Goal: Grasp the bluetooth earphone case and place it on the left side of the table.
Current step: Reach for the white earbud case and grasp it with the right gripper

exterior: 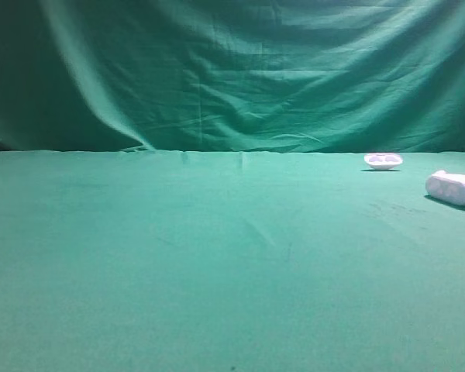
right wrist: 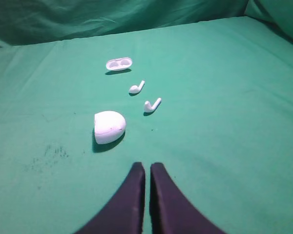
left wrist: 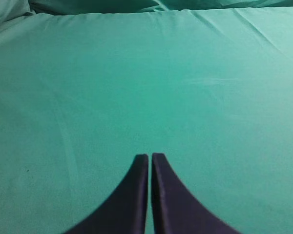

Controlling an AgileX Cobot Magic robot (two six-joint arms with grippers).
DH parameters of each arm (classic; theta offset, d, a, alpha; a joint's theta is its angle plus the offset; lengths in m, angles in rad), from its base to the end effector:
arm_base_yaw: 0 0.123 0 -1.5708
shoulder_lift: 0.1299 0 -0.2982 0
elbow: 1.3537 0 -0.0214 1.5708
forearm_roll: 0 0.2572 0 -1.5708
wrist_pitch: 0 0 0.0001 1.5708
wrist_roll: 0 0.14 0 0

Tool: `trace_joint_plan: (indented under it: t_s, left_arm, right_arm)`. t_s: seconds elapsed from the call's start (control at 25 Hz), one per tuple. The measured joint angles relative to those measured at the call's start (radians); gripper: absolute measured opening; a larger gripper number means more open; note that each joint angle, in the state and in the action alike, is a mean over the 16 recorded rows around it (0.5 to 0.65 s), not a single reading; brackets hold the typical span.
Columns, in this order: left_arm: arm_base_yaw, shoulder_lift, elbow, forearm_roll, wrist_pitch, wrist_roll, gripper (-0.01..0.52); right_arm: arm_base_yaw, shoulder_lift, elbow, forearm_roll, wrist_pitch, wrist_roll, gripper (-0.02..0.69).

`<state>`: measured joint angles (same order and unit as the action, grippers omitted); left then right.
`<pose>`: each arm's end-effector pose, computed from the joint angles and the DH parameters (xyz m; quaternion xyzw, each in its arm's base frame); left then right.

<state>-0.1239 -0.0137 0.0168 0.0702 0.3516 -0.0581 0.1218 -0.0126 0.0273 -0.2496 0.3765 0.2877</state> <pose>0.0930 -0.0082 0.1635 0.0450 0.7935 -0.0256 0.6063 0.0931 -0.0014 0.1575 0.0003 0.8025 0.0162 0.5964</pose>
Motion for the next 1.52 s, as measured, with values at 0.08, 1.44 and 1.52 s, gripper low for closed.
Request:
trace_joint_plan:
  t_s: [0.08, 1.44, 1.52]
  left_arm:
    - [0.0, 0.0, 0.0, 0.0, 0.0, 0.0, 0.0]
    - [0.0, 0.0, 0.0, 0.0, 0.0, 0.0, 0.0]
    - [0.0, 0.0, 0.0, 0.0, 0.0, 0.0, 0.0]
  right_arm:
    - [0.0, 0.0, 0.0, 0.0, 0.0, 0.0, 0.0]
    - [0.0, 0.0, 0.0, -0.062, -0.204, -0.026, 0.0]
    - [0.0, 0.0, 0.0, -0.062, -0.261, -0.024, 0.0]
